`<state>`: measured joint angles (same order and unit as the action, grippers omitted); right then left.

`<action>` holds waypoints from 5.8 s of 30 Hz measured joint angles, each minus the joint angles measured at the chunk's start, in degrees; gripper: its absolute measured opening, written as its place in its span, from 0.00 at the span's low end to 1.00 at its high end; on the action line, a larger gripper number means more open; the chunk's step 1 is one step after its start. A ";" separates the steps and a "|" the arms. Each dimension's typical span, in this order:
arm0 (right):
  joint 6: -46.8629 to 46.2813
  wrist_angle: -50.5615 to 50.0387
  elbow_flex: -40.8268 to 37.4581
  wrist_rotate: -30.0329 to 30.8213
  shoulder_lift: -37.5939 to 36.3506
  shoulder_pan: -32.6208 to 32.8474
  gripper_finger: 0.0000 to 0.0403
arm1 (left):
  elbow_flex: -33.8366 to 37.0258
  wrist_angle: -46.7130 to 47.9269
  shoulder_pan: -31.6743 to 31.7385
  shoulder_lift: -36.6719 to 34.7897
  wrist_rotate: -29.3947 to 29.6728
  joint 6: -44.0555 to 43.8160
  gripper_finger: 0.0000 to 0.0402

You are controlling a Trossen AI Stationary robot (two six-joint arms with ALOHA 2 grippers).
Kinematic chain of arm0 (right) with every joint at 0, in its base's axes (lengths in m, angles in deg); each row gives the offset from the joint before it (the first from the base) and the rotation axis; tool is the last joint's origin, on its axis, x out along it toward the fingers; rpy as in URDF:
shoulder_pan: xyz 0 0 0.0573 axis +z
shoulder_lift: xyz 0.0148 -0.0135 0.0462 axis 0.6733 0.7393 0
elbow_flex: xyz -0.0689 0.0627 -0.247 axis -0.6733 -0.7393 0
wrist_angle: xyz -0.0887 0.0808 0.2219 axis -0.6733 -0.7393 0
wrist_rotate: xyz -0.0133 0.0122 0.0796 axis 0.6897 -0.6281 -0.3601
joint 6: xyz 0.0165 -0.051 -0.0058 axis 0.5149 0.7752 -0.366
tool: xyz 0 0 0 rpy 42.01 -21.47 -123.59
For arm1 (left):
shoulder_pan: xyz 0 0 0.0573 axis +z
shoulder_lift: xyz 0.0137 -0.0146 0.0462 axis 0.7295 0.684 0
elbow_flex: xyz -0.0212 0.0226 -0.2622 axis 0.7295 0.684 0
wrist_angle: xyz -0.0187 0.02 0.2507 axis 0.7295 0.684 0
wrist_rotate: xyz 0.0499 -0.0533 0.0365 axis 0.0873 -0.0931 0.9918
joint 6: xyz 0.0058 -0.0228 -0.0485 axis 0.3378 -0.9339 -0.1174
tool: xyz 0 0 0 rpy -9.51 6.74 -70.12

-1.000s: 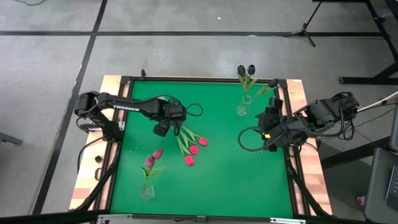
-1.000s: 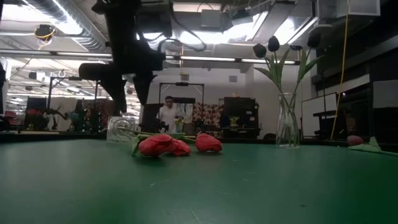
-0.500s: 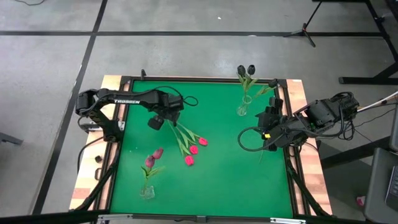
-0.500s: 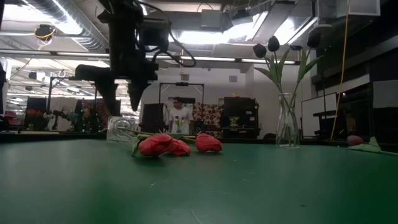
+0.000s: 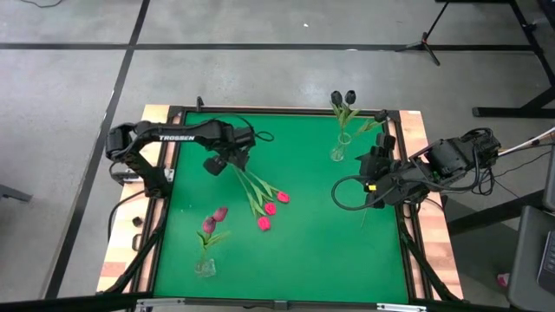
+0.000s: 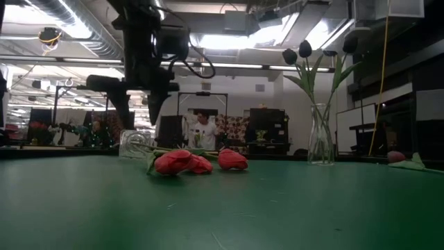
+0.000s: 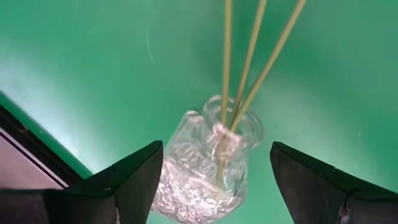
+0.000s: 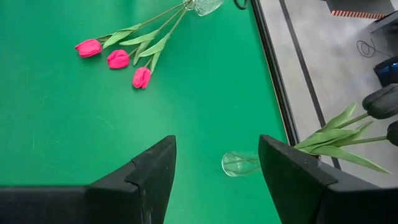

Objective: Sort flowers into vase by color
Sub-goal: Put the pink flower into the top left transparent vase

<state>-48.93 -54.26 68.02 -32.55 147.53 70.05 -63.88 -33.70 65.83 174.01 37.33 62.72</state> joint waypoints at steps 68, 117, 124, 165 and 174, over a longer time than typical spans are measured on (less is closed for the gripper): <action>-2.34 0.21 -0.02 1.20 0.02 0.00 0.56 | 17.86 -20.40 9.83 -0.05 0.23 17.82 0.53; -3.02 0.00 -0.02 -1.40 0.01 0.02 0.56 | 2.76 5.28 -4.08 0.04 8.07 -72.27 0.45; -2.94 0.00 -0.02 -1.44 0.02 0.02 0.56 | 2.36 6.82 4.76 0.04 4.17 -83.99 0.45; 0.42 0.00 -0.04 -5.41 0.02 0.04 0.56 | 2.36 3.64 10.05 -0.01 1.35 -96.04 0.45; 1.93 0.00 -0.04 -5.40 0.02 0.04 0.56 | 2.36 3.81 8.30 -0.01 -0.48 -92.39 0.45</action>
<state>-47.00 -54.26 67.98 -37.95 147.56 70.09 -61.52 -29.89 74.14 174.01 36.85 -29.67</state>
